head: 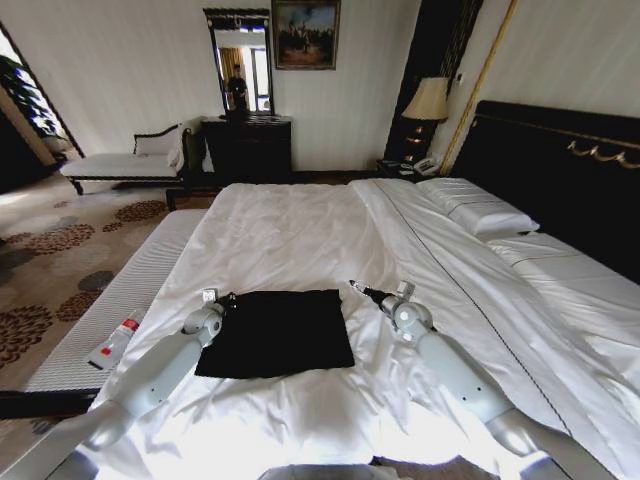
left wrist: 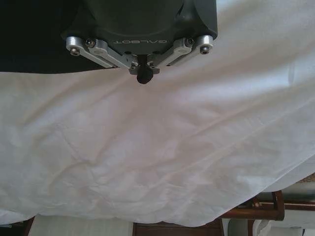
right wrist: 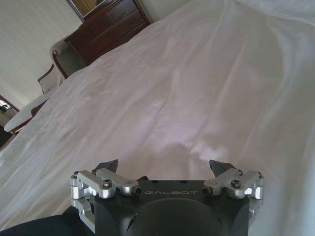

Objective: Fold the clothes on the bed.

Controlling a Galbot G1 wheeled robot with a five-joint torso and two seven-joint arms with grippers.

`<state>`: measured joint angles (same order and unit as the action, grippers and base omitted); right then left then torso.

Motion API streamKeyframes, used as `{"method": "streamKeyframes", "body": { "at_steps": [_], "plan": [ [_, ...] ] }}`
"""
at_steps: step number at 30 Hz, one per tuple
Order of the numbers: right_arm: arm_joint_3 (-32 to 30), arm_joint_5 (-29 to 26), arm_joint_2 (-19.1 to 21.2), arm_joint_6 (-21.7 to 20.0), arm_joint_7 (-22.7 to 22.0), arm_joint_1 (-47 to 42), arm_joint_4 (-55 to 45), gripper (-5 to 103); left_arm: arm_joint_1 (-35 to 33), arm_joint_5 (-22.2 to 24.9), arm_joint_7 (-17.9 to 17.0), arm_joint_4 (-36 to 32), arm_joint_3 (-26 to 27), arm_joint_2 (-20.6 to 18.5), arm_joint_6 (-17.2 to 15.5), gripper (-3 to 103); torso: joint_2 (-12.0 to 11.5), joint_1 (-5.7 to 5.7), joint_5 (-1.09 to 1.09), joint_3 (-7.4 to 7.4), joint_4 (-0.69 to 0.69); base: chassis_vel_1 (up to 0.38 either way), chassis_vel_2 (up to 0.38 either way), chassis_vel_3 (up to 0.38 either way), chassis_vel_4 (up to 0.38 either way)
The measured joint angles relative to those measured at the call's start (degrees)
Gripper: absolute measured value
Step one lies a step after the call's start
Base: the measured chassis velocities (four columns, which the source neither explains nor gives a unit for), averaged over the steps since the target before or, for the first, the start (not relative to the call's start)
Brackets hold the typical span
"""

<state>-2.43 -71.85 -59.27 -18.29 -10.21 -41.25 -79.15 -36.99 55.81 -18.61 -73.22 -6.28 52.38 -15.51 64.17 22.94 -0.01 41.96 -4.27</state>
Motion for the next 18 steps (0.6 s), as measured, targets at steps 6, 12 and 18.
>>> {"method": "streamKeyframes", "body": {
  "at_steps": [6, 12, 18],
  "plan": [
    [0.9, 0.1, -3.5, 0.2, 1.8, 0.8, 2.9, 100, -0.2, 1.1, -0.7, -1.3, -0.6, -1.3, 0.4, 2, 0.0, 0.01, 0.00, 0.00, 0.03, 0.000, 0.000, 0.000, 0.000],
    [2.1, 0.8, -5.4, 0.6, 2.8, 0.9, 5.2, 100, -0.4, 1.9, -1.0, -2.3, -0.4, -2.2, 0.4, 2, 0.0, 0.00, 0.01, 0.00, 0.01, 0.000, 0.000, 0.000, 0.000],
    [3.1, 1.1, -8.1, 0.9, 3.1, 1.7, 7.9, 100, -0.4, 2.0, -1.2, -2.3, -0.4, -2.1, 0.4, 2, 0.0, 0.00, -0.01, 0.00, 0.01, 0.000, 0.000, 0.000, 0.000]
  ]
}}
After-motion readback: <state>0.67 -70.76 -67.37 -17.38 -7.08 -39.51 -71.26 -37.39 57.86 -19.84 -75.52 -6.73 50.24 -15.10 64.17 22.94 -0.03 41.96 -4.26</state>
